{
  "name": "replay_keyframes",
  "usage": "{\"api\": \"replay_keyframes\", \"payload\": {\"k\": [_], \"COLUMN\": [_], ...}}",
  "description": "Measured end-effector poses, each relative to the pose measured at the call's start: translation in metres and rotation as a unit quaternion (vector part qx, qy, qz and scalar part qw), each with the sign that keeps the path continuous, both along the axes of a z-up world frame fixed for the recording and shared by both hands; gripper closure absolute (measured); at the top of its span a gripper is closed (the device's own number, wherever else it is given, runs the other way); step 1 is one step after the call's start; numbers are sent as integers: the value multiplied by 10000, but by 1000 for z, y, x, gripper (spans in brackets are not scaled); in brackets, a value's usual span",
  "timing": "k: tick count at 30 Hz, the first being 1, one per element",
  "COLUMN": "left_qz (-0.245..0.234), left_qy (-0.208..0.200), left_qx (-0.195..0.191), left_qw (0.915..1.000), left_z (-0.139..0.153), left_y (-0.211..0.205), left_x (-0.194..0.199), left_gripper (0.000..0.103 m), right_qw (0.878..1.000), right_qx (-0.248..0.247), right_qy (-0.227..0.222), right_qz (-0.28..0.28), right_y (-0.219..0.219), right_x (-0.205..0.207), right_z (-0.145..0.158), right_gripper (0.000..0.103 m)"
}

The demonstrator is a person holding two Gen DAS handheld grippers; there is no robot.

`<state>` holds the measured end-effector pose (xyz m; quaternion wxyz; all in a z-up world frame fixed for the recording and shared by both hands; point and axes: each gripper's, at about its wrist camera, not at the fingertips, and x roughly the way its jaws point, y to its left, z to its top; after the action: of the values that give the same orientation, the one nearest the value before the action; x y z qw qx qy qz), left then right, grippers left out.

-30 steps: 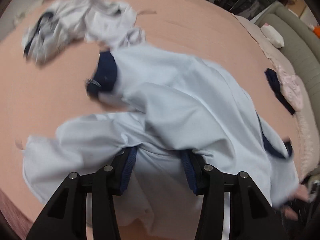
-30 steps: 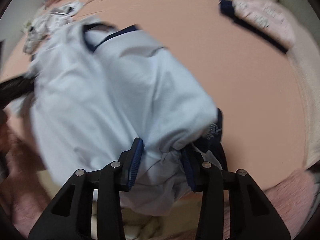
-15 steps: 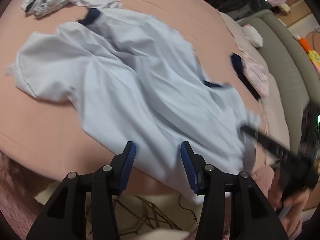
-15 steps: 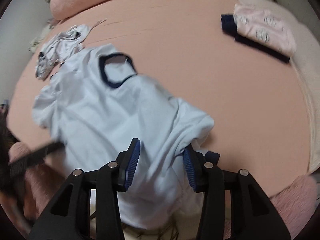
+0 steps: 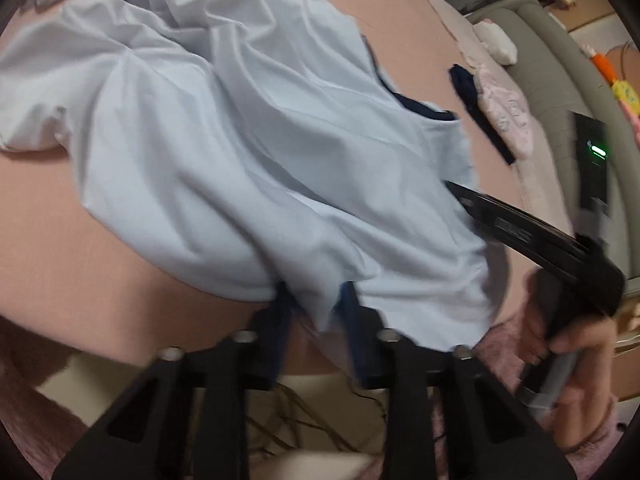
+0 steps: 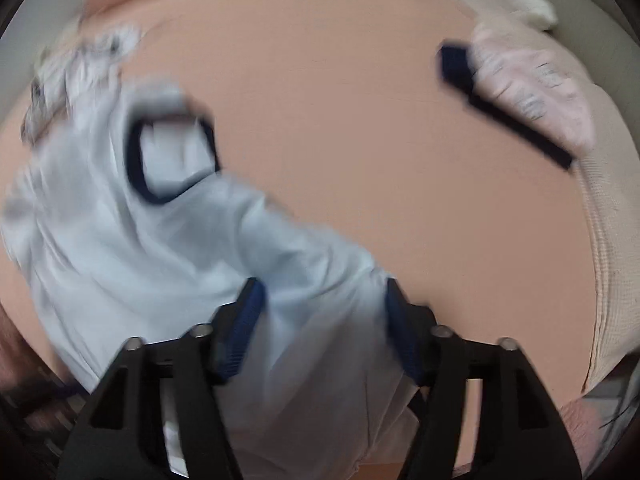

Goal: Fold clothes

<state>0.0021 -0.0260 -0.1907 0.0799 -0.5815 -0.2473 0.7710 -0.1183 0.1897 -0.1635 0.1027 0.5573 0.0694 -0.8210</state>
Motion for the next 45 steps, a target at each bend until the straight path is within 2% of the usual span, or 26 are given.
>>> {"api": "replay_keyframes", "payload": {"k": [1,2,5,9,11,14,16,17,18,21,23,26,28,30,31,34,35,36,38,41,43,45], "left_qz": [51,90,267,729,961,1104,911,808,722,315,-80,-523,-634,-606,-557,-349,-267,-186,-24,361,744,1055], "left_qy": [-1,22,181,259,221,184,286,389,517,799,941,805,589,381,368,303,278,255,213,135,53,24], "left_qx": [-12,-82,-563,-1181,-1321,-1298,-1310,-1280,-1161,-716,-606,-630,-1017,-1575,-1591,-1517,-1511,-1502,-1481,-1706,-1858,-2171], "left_qw": [10000,9999,9979,9900,9863,9852,9868,9877,9893,9937,9937,9934,9910,9849,9850,9874,9878,9881,9887,9846,9797,9704], "left_z": [-1,-1,4,7,10,22,33,39,45,54,52,34,16,3,3,2,2,2,3,5,6,8], "left_y": [-3,-7,-24,-60,-80,-94,-90,-88,-84,-50,-12,38,57,61,58,37,29,21,5,-26,-55,-81], "left_x": [-2,-5,-19,-38,-41,-27,-10,0,11,14,-1,-29,-38,-38,-38,-40,-41,-42,-45,-54,-60,-63], "left_gripper": [89,90,90,90,90,87,73,59,52,49,49,45,45,59,61,73,82,82,82,84,84,84], "right_qw": [9999,9996,9968,9860,9759,9715,9724,9725,9749,9847,9902,9909,9898,9916,9919,9921,9918,9913,9899,9847,9757,9613], "right_qx": [57,114,-359,-910,-1263,-1408,-1637,-1756,-1796,-1612,-1379,-1195,-1142,-816,-671,-362,-296,-262,-271,-511,-817,-1122], "right_qy": [-110,-219,-638,-1107,-1342,-1320,-1189,-1119,-964,-467,-138,-445,-541,-518,-525,-516,-530,-567,-691,-980,-1272,-1532], "right_qz": [65,130,335,853,1171,1378,1160,1039,897,467,181,429,656,859,938,1087,1122,1156,1211,1344,1586,1995], "right_y": [1,2,-1,-29,-51,-64,-45,-35,-24,-5,0,-24,-39,-56,-64,-73,-74,-75,-75,-83,-97,-119], "right_x": [2,4,21,46,59,64,59,56,51,26,7,-15,-19,-17,-16,-10,-7,-4,2,18,33,52], "right_z": [-3,-7,-5,-6,-7,11,32,42,51,63,66,35,18,3,-5,-12,-13,-14,-17,-18,-19,-18], "right_gripper": [57,63,64,64,63,63,63,63,62,58,56,57,58,67,72,74,75,76,78,78,78,78]}}
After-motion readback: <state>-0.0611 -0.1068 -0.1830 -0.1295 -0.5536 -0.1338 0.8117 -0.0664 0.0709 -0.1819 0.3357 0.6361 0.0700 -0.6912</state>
